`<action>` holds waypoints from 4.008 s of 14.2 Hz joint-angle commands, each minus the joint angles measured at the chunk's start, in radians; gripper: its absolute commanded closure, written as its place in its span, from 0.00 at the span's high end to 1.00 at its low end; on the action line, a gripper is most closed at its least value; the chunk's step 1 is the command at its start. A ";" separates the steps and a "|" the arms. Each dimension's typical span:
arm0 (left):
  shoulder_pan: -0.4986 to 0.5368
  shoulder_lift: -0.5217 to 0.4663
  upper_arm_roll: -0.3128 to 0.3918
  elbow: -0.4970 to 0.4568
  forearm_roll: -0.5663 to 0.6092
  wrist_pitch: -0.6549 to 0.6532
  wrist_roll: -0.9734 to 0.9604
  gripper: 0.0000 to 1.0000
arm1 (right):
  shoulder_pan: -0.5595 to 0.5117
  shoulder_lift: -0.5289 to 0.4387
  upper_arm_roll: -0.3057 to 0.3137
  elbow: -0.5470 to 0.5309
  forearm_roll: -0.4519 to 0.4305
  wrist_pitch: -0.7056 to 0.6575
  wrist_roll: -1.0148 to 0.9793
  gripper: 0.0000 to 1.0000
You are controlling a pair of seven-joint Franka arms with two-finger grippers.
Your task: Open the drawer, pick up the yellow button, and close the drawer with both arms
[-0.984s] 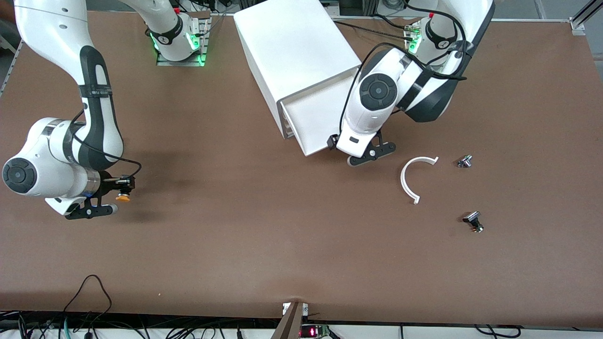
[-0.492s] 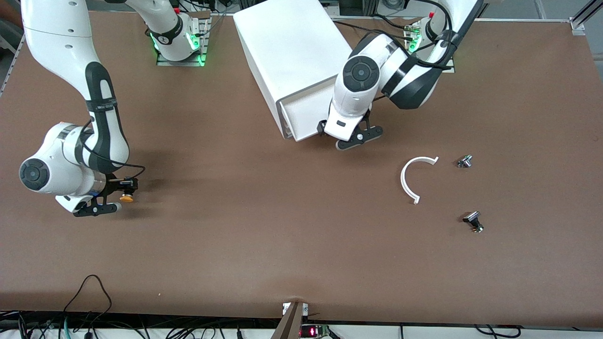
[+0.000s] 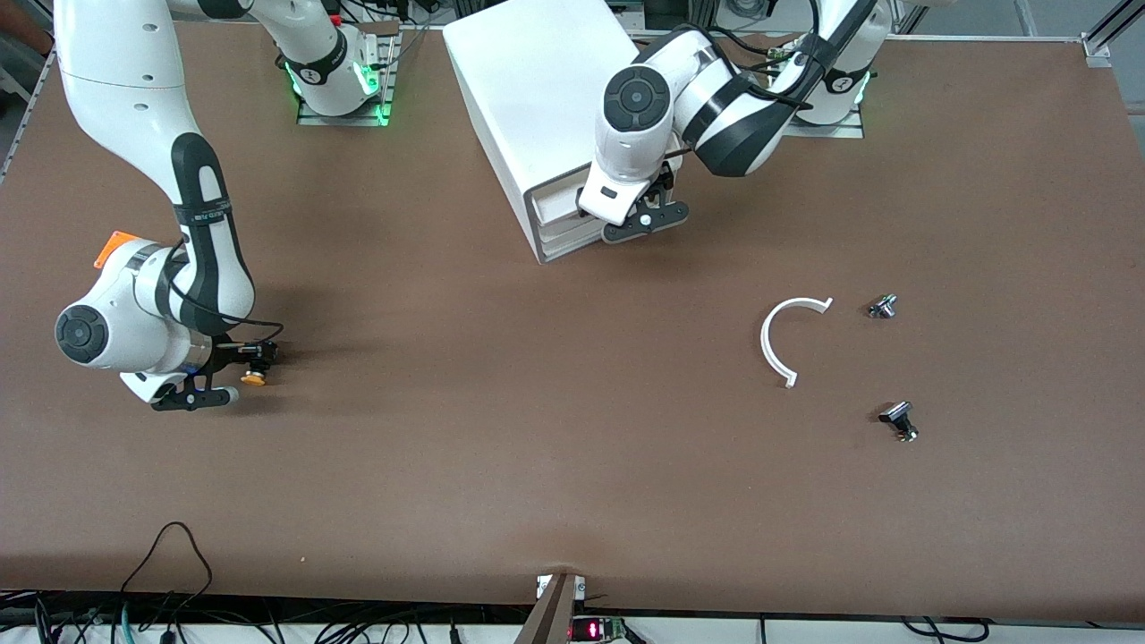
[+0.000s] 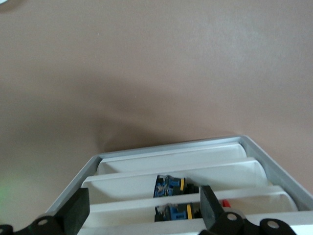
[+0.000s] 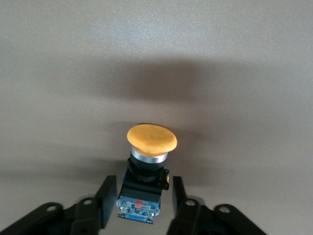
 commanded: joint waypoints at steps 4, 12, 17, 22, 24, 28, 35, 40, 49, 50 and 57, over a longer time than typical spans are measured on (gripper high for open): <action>-0.001 -0.030 -0.037 -0.029 -0.033 -0.017 -0.017 1.00 | 0.008 -0.109 0.003 0.001 0.014 -0.030 -0.011 0.99; 0.007 -0.024 -0.037 -0.016 -0.067 -0.055 0.003 1.00 | 0.035 -0.339 -0.001 0.017 -0.058 -0.188 0.001 0.99; 0.144 -0.035 -0.027 0.131 -0.046 -0.209 0.174 1.00 | 0.039 -0.456 0.011 0.067 -0.145 -0.329 0.023 0.99; 0.321 -0.035 -0.025 0.344 0.067 -0.386 0.516 1.00 | 0.042 -0.491 0.022 0.173 -0.188 -0.499 0.138 0.99; 0.349 -0.082 0.050 0.371 0.062 -0.426 0.723 1.00 | -0.042 -0.537 0.135 0.175 -0.217 -0.516 0.174 0.99; 0.333 -0.244 0.281 0.288 0.025 -0.428 1.067 1.00 | -0.222 -0.599 0.348 0.175 -0.262 -0.550 0.236 0.99; 0.294 -0.398 0.483 0.099 -0.040 -0.368 1.256 1.00 | -0.307 -0.681 0.456 0.172 -0.288 -0.633 0.297 0.99; 0.295 -0.412 0.497 0.090 -0.035 -0.352 1.250 1.00 | -0.304 -0.709 0.491 0.162 -0.369 -0.674 0.357 0.99; 0.297 -0.406 0.480 0.106 -0.035 -0.379 1.248 1.00 | -0.304 -0.729 0.493 0.102 -0.340 -0.572 0.380 0.99; 0.297 -0.404 0.478 0.106 -0.035 -0.377 1.248 1.00 | -0.304 -0.729 0.493 0.104 -0.325 -0.573 0.397 0.99; 0.301 -0.406 0.481 0.107 -0.035 -0.383 1.248 1.00 | -0.290 -0.714 0.493 0.129 -0.296 -0.587 0.509 0.99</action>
